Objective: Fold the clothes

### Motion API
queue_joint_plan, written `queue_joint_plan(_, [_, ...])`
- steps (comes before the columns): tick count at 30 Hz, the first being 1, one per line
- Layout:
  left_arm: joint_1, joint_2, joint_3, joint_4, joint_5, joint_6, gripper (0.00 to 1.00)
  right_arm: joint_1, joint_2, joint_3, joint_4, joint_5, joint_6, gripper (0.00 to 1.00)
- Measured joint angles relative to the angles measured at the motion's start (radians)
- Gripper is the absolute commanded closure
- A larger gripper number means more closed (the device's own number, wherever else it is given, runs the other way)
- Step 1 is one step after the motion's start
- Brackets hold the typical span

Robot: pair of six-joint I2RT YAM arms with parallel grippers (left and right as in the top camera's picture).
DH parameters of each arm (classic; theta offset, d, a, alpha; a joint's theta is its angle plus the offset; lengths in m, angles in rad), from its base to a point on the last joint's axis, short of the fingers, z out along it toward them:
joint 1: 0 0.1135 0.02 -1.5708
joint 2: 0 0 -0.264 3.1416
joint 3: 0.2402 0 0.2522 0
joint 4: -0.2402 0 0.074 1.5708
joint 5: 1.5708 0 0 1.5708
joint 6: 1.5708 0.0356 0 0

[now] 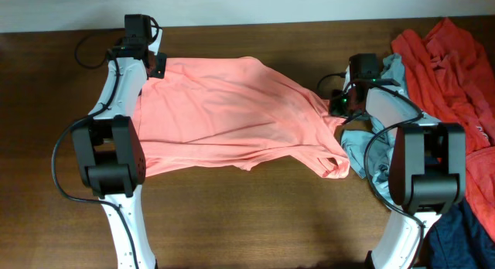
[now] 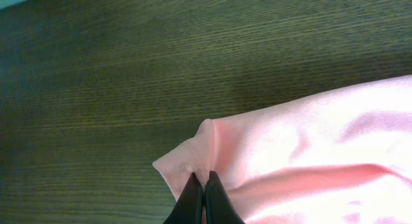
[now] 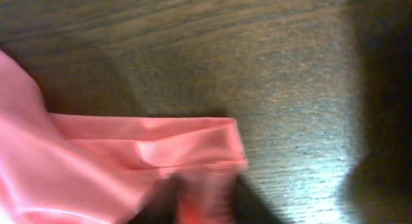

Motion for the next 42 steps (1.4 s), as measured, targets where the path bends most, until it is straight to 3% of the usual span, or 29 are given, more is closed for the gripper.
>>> queue_joint_plan(10, [0.000,0.000,0.000,0.000,0.000,0.000,1.00,0.000,0.002,0.003,0.081,0.009,0.010,0.96])
queue_joint_plan(17, [0.000,0.000,0.000,0.000,0.000,0.000,1.00,0.000,0.016,0.127,0.311,0.095,0.010,0.96])
queue_joint_plan(24, [0.000,0.000,0.000,0.000,0.000,0.000,1.00,-0.004,0.039,0.138,0.478,0.141,0.010,0.96])
queue_joint_plan(25, [0.000,0.000,0.000,-0.001,0.000,0.000,1.00,-0.006,0.051,0.138,0.486,0.143,0.012,0.91])
queue_joint_plan(27, [0.000,0.000,0.000,0.002,0.000,0.000,1.00,-0.016,0.085,0.138,0.492,0.147,0.017,0.22])
queue_joint_plan(28, [0.000,0.000,0.000,0.003,0.000,0.000,1.00,-0.021,0.095,0.138,0.489,0.148,0.019,0.01])
queue_joint_plan(31, [0.000,0.000,0.000,0.012,0.000,0.000,0.98,-0.043,0.106,0.138,0.436,0.142,0.018,0.01])
queue_joint_plan(34, [0.000,0.000,0.000,0.002,-0.010,0.002,0.50,-0.069,0.079,0.138,0.336,0.084,0.024,0.01])
queue_joint_plan(35, [0.000,-0.003,0.000,-0.012,-0.014,0.002,0.23,-0.077,0.062,0.138,0.304,0.061,0.029,0.01])
queue_joint_plan(36, [0.000,-0.006,0.000,-0.022,-0.019,0.004,0.02,-0.085,0.042,0.138,0.267,0.037,0.033,0.01])
queue_joint_plan(42, [0.001,-0.108,0.000,-0.140,-0.029,-0.060,0.01,-0.121,-0.227,0.142,-0.075,-0.107,0.044,0.01])
